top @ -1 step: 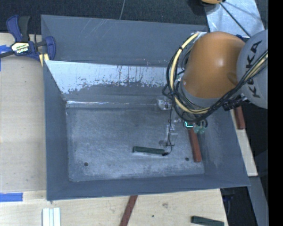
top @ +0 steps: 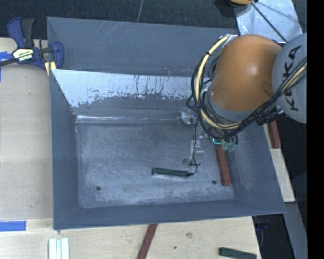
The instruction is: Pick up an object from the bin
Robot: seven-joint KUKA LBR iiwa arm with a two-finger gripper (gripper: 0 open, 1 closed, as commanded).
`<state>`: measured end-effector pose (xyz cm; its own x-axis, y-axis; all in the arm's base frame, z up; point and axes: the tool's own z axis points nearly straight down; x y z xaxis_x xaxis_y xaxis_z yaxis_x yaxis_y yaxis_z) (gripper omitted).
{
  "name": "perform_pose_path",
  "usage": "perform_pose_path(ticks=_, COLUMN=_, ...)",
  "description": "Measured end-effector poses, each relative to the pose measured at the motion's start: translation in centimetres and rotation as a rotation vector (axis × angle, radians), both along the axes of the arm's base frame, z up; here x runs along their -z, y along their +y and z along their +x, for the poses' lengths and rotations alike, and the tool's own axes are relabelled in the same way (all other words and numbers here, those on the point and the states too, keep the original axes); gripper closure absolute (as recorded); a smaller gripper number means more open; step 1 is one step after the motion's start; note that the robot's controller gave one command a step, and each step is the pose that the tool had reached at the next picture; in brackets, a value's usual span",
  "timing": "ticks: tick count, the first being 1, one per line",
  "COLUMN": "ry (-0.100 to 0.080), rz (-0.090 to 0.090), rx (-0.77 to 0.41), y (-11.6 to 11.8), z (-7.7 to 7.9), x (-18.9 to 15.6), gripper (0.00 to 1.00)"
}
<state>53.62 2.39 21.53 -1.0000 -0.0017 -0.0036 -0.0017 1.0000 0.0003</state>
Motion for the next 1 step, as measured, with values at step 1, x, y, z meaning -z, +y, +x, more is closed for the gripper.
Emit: perform_pose_path(ticks=1, ry=-0.005, rz=-0.001, rx=-0.062, y=0.01, z=-0.24, x=4.5, gripper=0.0)
